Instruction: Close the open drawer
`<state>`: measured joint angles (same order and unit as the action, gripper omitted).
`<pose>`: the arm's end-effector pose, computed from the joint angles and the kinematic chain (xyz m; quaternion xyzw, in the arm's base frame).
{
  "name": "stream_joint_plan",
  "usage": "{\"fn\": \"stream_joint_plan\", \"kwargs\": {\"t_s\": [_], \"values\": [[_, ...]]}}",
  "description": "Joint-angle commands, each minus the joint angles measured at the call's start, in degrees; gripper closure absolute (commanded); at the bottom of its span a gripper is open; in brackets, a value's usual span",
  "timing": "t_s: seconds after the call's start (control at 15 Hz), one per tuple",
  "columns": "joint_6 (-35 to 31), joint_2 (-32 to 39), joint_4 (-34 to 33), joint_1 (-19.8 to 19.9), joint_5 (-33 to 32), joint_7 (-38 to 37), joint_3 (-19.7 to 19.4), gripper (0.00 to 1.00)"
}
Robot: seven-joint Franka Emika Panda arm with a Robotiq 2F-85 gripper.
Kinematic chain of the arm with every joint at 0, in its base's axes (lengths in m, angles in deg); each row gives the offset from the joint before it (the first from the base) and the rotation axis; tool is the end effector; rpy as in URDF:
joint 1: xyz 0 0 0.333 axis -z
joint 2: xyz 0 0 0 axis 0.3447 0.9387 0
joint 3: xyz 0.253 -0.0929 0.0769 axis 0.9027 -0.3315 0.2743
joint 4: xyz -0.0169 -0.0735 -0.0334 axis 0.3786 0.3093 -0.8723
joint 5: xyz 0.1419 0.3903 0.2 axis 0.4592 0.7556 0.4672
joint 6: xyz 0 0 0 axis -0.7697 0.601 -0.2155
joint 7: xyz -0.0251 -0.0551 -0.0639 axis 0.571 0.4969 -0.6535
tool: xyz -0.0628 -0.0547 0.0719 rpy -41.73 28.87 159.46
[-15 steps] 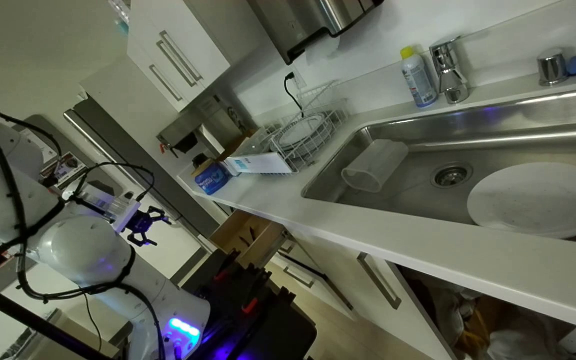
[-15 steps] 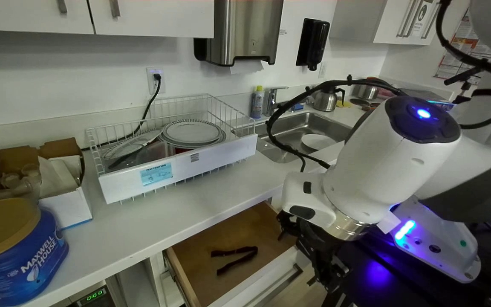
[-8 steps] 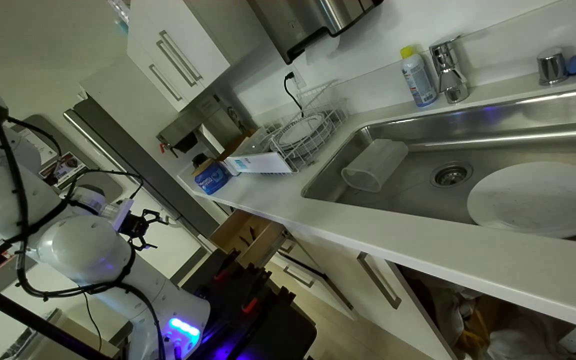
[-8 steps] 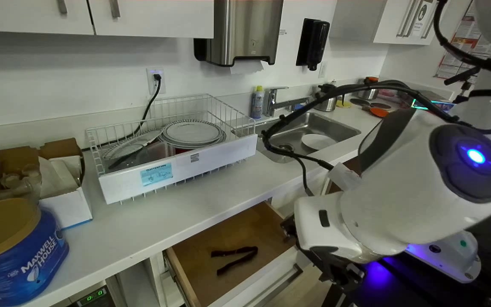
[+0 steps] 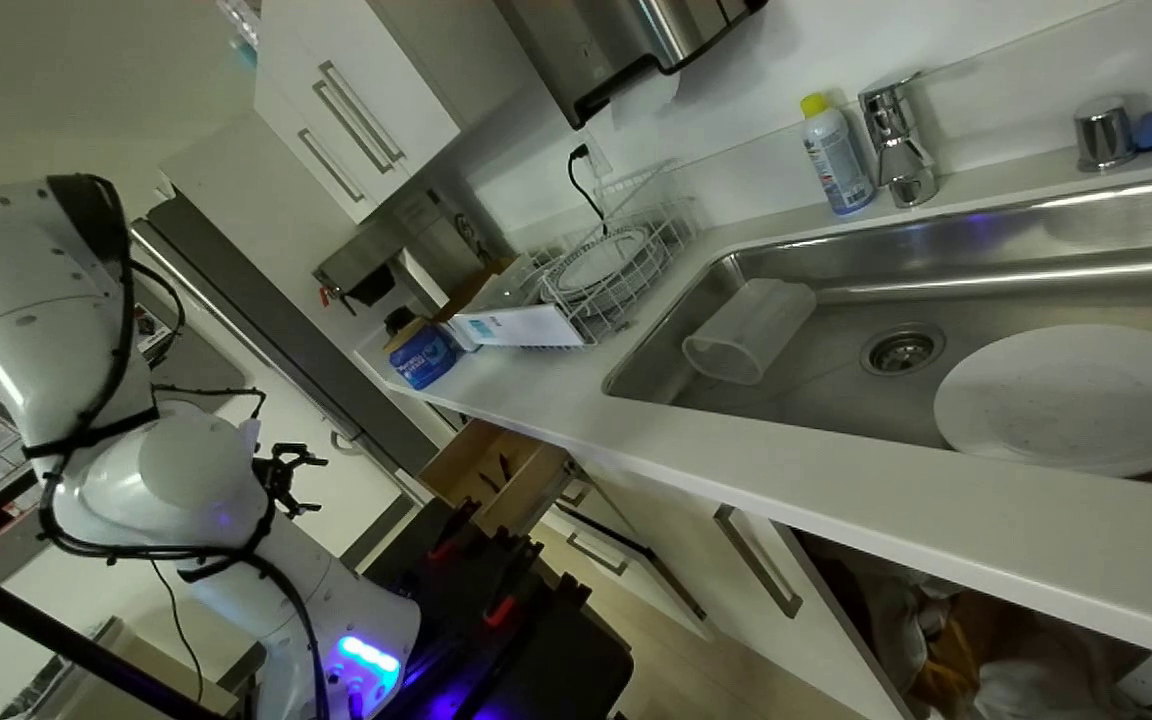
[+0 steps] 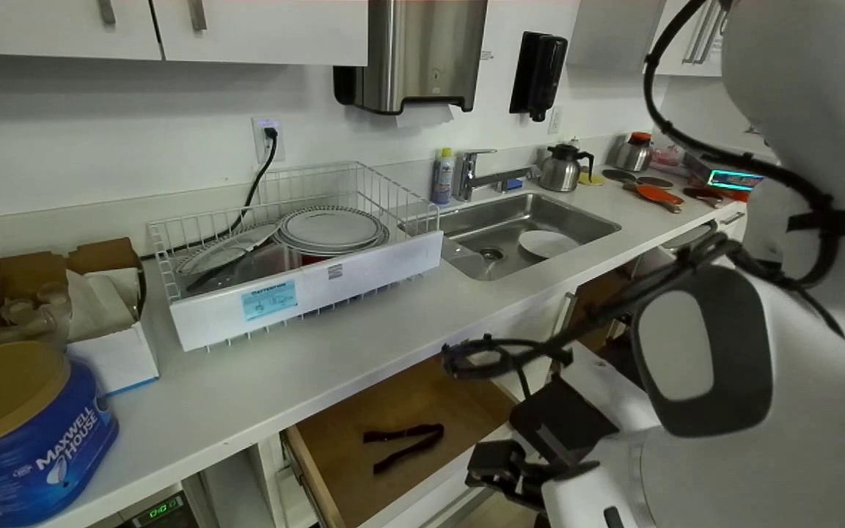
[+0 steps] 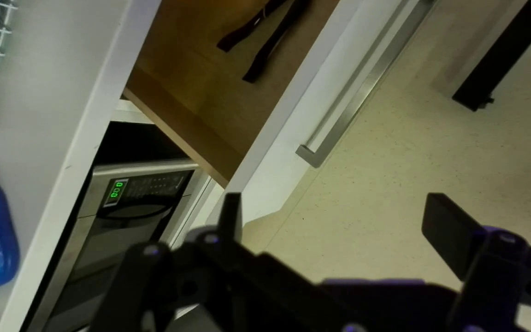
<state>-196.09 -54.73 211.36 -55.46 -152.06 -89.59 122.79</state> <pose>-0.0373 0.4933 0.1217 0.4719 0.8368 0.1531 0.2315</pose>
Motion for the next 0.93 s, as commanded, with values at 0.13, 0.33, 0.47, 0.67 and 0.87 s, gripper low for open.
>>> {"fn": "stream_joint_plan", "kwargs": {"t_s": [0.13, 0.33, 0.47, 0.67, 0.87], "values": [[1.78, 6.16, -3.89, -9.95, -2.77, -2.75, -8.95, 0.00], [2.04, 8.36, -5.49, -10.70, -2.89, -2.86, -9.72, 0.00], [3.75, 9.38, -6.11, -13.50, -3.48, -4.00, -11.56, 0.00], [5.59, 10.80, -7.23, -19.51, -5.66, -6.68, -15.79, 0.35], [5.82, 12.22, -7.75, -25.49, -8.18, -11.92, -20.88, 0.59]]}}
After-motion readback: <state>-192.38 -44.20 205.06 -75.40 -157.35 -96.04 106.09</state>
